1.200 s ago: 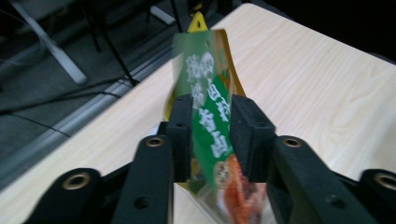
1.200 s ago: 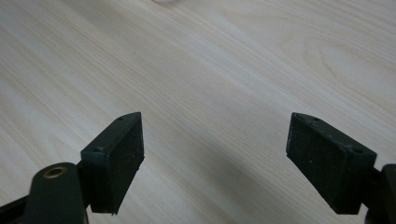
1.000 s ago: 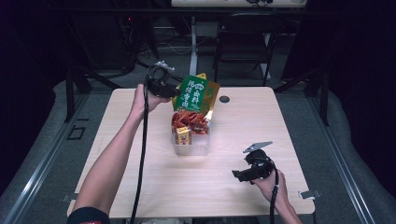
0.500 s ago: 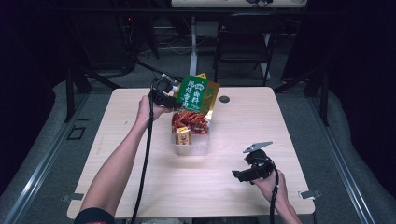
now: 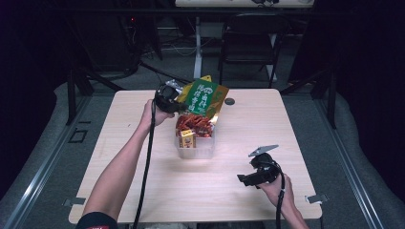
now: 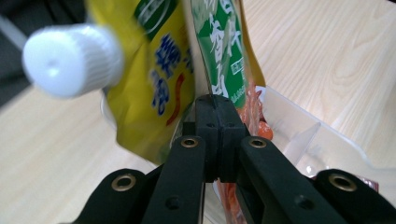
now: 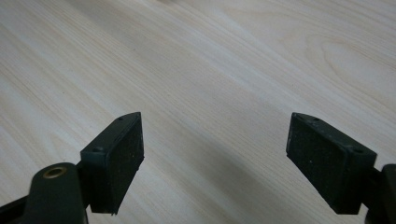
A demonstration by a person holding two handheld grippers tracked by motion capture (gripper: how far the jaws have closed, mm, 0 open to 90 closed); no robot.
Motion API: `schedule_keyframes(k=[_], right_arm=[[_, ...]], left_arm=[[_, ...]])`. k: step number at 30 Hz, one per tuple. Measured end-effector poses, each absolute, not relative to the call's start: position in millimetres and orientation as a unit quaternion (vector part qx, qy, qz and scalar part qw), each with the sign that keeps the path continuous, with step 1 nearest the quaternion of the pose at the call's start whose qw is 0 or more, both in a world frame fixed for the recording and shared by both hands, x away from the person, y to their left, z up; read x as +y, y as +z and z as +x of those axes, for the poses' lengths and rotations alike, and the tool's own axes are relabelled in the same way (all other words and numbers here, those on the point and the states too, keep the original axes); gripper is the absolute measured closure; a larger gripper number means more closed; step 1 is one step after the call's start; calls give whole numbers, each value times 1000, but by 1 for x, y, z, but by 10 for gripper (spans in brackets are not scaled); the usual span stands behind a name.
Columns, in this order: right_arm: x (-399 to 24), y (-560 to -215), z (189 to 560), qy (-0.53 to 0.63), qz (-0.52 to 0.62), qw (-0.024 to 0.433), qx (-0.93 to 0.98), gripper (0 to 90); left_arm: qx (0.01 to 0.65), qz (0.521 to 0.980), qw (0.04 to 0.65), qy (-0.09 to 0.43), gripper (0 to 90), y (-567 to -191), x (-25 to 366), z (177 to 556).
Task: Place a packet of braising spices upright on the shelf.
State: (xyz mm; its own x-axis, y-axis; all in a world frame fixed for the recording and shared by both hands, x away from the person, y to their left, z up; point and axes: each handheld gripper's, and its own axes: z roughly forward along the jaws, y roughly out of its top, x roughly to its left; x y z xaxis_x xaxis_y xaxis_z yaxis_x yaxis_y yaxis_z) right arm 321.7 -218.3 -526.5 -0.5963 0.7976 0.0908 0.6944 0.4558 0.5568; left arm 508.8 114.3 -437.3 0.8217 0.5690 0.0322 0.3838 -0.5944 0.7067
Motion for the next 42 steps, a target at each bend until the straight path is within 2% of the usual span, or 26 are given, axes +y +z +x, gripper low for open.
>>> schedule_keyframes(k=[4,9,13,33,34,37,42], right_arm=[[-217,-527,321,280,439,92,849,184],[-217,-527,321,280,441,94,848,184],[-217,-528,322,280,441,95,848,184],[-215,-527,321,276,438,97,850,183],[-215,-528,321,282,440,96,847,183],[-216,-526,321,277,438,96,850,183],[-219,-526,322,278,440,99,848,182]], left_arm=[[223,879,380,183,900,-441,115,496],[215,876,397,172,900,-450,122,490],[234,866,410,164,900,-461,131,486],[279,863,394,147,899,-477,149,481],[285,861,392,154,881,-477,148,481],[297,864,379,146,710,-478,147,482],[325,847,386,165,331,-469,149,472]])
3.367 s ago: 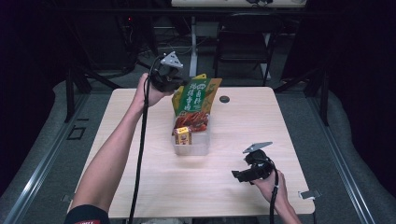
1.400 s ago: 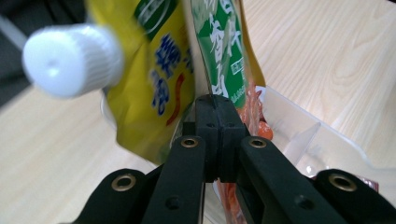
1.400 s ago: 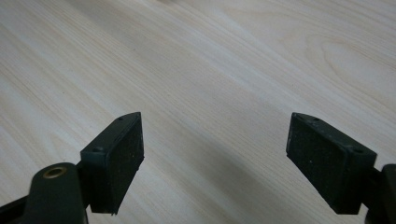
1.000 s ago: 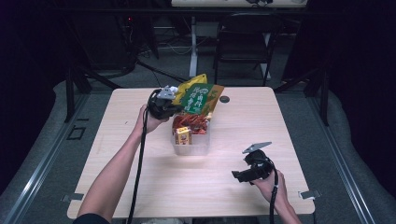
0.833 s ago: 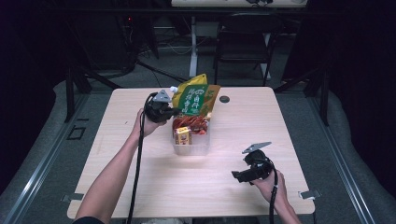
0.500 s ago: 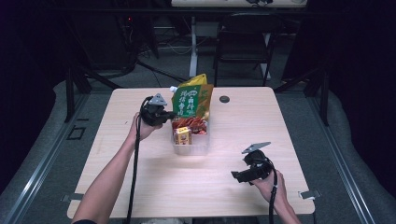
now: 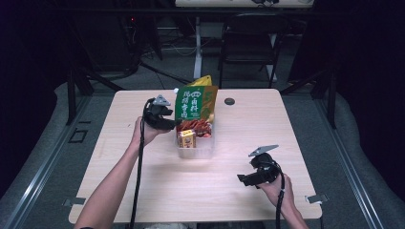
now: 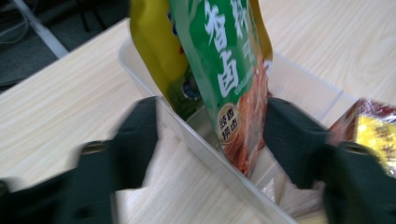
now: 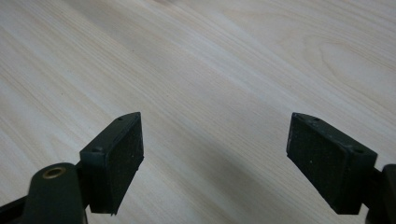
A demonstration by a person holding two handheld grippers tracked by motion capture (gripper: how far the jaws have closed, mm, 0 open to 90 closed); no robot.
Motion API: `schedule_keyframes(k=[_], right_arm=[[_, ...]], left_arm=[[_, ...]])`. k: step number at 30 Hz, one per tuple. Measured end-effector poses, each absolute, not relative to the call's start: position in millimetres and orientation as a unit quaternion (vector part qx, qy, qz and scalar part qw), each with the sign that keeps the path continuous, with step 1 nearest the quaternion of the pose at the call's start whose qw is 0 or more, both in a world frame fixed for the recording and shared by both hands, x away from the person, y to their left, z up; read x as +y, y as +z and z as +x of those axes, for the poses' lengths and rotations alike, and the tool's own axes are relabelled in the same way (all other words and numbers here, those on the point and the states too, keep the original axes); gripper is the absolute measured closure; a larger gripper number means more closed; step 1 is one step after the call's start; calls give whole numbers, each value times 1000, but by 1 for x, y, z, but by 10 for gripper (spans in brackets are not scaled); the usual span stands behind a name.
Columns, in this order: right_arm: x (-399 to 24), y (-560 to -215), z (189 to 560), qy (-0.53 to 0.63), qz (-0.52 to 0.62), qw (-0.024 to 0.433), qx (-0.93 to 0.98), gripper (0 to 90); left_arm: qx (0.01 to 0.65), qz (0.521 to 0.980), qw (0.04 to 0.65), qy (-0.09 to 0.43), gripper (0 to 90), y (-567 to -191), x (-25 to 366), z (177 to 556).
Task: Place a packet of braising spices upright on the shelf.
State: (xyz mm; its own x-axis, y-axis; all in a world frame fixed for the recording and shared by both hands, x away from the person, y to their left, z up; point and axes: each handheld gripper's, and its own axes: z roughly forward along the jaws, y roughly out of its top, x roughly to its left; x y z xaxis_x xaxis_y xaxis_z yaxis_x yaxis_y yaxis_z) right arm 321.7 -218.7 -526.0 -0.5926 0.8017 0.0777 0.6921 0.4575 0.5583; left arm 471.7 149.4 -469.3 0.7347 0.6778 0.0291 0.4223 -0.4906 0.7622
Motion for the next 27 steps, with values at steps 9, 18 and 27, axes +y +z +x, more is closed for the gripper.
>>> schedule_keyframes(k=[9,18,27], right_arm=[[-221,-524,321,276,443,104,847,180],[-219,-524,321,275,440,109,848,178],[-218,-524,320,280,441,108,846,175]], left_arm=[[379,816,390,197,148,-453,182,432],[415,811,365,190,128,-468,217,392],[448,807,342,175,120,-496,235,356]])
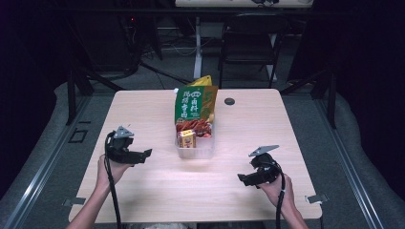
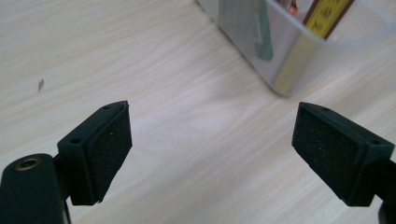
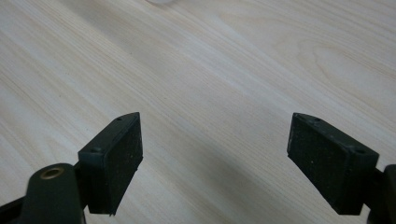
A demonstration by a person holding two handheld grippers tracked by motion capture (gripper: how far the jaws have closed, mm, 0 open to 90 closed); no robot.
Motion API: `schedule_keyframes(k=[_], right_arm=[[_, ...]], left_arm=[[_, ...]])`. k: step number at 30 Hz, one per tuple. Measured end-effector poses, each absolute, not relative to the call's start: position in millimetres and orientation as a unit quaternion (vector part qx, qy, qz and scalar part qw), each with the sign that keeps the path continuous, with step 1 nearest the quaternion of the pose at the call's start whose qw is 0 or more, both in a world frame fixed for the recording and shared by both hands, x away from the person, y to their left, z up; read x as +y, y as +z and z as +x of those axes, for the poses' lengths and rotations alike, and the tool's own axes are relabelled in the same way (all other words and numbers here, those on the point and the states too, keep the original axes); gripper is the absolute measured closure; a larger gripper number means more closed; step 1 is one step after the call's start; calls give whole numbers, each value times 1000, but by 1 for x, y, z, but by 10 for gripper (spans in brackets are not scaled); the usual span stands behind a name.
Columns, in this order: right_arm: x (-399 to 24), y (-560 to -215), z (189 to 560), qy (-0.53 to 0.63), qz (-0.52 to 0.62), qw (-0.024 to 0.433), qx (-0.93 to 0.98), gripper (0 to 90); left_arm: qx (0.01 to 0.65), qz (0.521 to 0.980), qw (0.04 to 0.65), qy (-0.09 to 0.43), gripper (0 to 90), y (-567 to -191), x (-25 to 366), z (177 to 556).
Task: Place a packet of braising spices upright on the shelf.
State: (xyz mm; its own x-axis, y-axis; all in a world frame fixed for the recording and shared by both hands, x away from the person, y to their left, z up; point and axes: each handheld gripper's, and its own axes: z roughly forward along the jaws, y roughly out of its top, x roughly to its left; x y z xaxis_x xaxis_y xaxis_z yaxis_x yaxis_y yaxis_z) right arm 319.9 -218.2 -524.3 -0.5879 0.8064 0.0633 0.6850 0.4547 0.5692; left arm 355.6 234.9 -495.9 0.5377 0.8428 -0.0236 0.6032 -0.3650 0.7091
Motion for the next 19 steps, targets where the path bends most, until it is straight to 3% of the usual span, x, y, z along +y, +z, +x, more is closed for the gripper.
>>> schedule_keyframes(k=[9,19], right_arm=[[-219,-526,321,277,440,112,847,173],[-218,-528,322,275,438,115,848,155]], left_arm=[[456,811,325,171,117,-516,241,337],[473,808,308,171,56,-532,247,342]])
